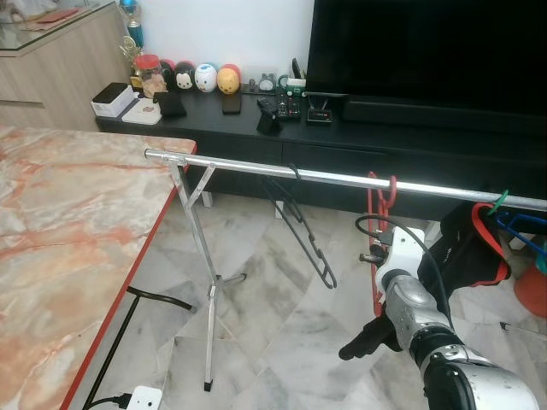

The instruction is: Hang hanger

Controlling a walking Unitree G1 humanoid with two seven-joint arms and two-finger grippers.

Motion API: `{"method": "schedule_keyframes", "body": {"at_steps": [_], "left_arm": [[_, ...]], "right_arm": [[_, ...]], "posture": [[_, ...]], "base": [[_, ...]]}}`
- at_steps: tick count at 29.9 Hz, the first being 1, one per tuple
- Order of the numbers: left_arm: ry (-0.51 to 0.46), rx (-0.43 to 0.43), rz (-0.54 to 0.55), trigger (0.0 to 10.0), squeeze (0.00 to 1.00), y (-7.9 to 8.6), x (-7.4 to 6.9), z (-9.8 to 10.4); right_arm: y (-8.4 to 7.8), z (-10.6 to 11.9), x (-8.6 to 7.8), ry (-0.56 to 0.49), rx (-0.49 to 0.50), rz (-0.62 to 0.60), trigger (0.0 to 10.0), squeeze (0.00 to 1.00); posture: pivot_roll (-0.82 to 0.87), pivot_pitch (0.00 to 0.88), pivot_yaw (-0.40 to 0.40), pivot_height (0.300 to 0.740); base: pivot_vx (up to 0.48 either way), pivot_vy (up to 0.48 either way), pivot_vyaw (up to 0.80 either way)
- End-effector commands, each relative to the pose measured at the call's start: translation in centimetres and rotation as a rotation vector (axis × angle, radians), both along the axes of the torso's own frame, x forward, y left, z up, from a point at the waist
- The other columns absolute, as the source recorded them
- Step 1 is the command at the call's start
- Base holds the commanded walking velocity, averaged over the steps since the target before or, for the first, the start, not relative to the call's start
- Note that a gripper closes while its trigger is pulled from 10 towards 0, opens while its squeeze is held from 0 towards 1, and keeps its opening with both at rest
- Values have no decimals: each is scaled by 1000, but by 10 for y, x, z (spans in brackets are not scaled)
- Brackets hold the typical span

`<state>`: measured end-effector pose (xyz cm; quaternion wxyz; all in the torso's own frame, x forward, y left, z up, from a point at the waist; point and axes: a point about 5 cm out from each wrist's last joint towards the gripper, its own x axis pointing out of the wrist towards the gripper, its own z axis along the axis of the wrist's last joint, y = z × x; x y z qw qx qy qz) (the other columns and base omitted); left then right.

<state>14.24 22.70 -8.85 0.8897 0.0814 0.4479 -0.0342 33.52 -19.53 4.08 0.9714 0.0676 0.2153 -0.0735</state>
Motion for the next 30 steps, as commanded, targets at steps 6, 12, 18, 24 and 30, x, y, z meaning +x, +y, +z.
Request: {"method": "schedule_keyframes", "body": {"at_steps": [6, 12, 18, 24, 30], "left_arm": [[25, 8, 2, 10000, 0, 0, -5, -2], [24, 8, 1, 10000, 0, 0, -5, -2], [26, 12, 3, 10000, 0, 0, -5, -2], [29, 13, 4, 10000, 0, 1, -6, -3], [31, 8, 5, 10000, 0, 0, -7, -3]], "right_arm": [[-2, -9, -7, 33, 10, -19, 10000, 706], [0, -5, -5, -18, 34, -22, 10000, 686], [3, 6, 1, -121, 35, -4, 10000, 506], [2, 15, 3, -207, 34, -5, 10000, 0], [-4, 17, -1, -274, -14, -34, 10000, 0]], "posture": [[10, 0, 2, 740], [10, 0, 2, 740], [12, 0, 2, 740], [11, 0, 1, 740], [10, 0, -1, 740]], "base": [[0, 0, 0], [0, 0, 0], [0, 0, 0], [0, 0, 0], [0, 0, 0]]}}
